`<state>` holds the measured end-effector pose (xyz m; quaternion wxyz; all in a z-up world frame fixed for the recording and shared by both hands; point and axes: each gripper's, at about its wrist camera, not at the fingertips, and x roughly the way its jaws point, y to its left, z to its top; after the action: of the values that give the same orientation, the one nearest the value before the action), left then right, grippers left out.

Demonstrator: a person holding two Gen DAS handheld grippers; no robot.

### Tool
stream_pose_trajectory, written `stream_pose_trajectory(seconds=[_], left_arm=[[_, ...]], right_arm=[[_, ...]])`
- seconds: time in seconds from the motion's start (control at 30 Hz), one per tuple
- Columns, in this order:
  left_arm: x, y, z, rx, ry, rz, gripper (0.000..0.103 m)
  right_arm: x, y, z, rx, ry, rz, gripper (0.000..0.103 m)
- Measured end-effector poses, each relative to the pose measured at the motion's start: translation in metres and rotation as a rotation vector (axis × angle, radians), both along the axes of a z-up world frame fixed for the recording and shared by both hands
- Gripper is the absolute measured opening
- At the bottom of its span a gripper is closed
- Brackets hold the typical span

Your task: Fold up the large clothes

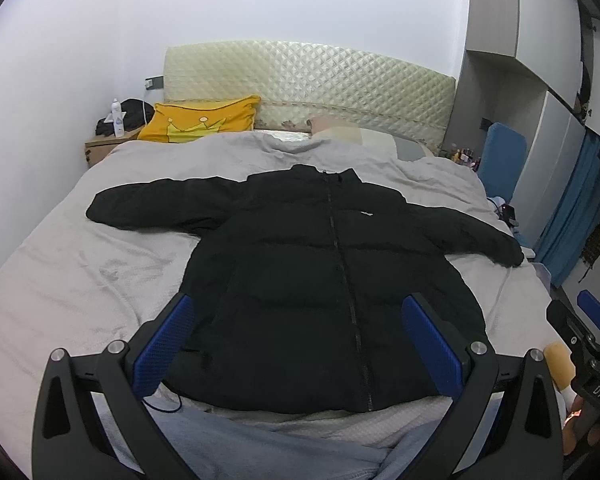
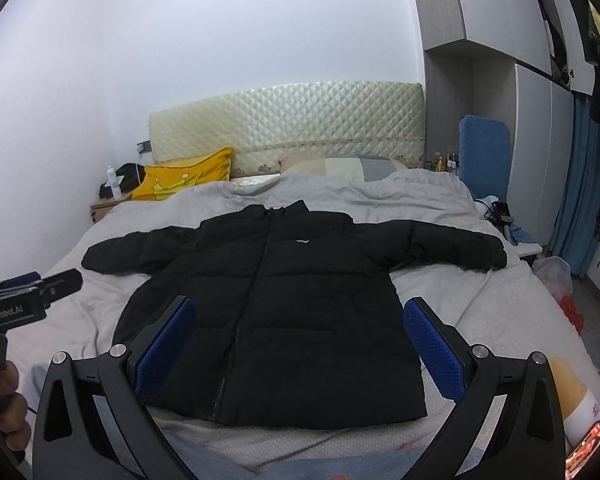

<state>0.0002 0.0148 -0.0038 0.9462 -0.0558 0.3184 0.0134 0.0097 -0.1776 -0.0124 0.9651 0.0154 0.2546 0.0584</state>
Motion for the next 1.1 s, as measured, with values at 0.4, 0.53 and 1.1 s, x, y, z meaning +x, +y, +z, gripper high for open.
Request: stream_pose_trajectory(seconds=[0.4, 0.53, 1.1], left_arm=[[0.001, 0.009, -0.003, -0.023, 0.015, 0.007, 0.103], [0.002, 0.01, -0.003, -0.026, 0.018, 0.005, 0.103], [0.001, 0.01, -0.002, -0.016, 0.022, 0.007, 0.103]], right_arm=[[0.0, 0.002, -0.007, -0.001, 0.008, 0.017, 0.103], [0.001, 0.003, -0.007, -0.001, 0.008, 0.018, 0.103], [-0.001, 0.003, -0.008, 0.002, 0.003, 0.041, 0.103]])
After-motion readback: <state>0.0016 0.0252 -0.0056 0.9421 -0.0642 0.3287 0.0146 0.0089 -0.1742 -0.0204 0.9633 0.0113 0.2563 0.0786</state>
